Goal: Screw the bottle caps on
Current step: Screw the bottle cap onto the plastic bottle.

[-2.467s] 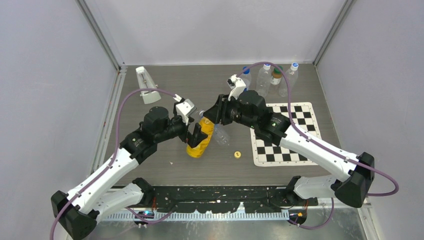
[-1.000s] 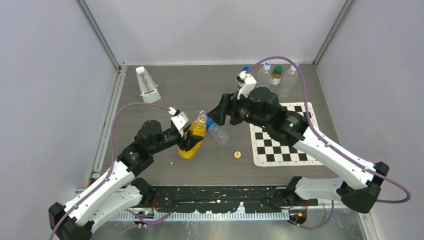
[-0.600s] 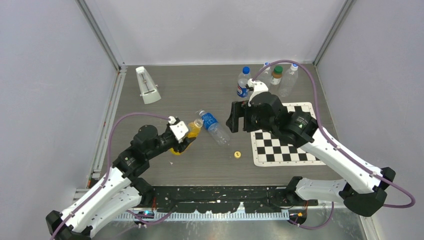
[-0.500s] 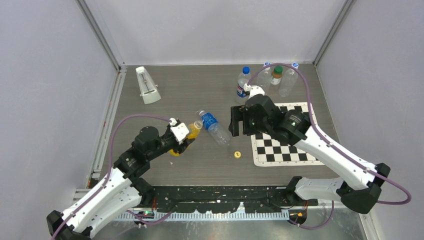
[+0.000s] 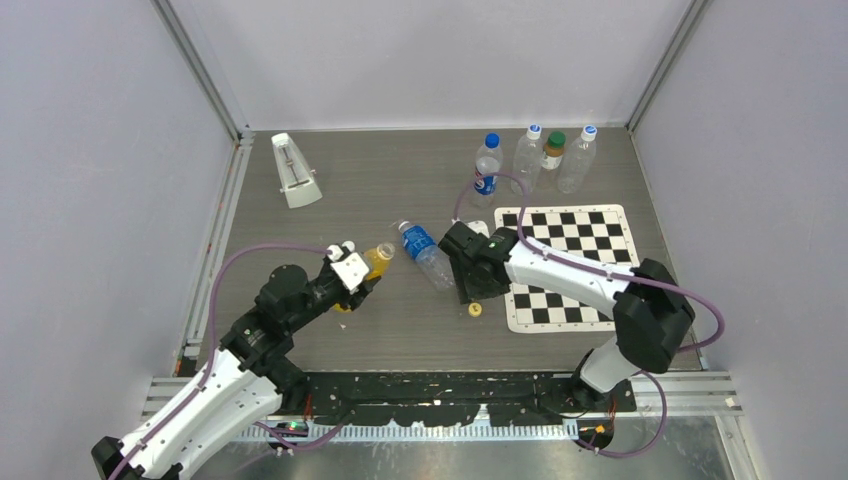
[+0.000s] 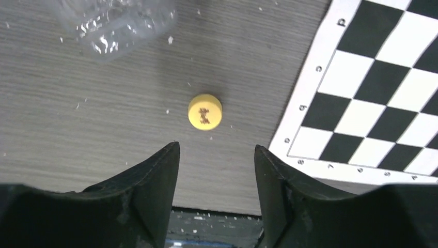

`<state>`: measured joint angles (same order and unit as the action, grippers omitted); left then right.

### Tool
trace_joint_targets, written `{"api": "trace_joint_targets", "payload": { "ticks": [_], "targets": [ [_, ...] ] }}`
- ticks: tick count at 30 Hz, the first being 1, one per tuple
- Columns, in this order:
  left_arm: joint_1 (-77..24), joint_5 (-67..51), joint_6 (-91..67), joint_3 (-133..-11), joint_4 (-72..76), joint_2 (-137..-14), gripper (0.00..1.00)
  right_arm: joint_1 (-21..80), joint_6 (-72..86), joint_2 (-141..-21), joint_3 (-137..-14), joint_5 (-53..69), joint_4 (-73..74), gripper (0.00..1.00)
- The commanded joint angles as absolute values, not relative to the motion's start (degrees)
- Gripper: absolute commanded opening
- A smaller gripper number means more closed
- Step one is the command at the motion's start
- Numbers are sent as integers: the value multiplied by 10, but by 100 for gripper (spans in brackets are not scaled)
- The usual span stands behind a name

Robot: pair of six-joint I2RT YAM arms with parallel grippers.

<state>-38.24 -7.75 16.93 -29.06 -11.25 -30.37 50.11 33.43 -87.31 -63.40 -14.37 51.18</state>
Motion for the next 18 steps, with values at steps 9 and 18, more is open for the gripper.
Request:
{"api": "trace_joint_targets", "payload": {
  "ticks": [9,18],
  "targets": [
    [-382,-65,174,-293,-97,-293,10,482,352,-927,-587,-112,393,50],
    [-382,-73,175,-292,-101,-293,9,453,355,-925,-547,-75,362,43]
  ]
}}
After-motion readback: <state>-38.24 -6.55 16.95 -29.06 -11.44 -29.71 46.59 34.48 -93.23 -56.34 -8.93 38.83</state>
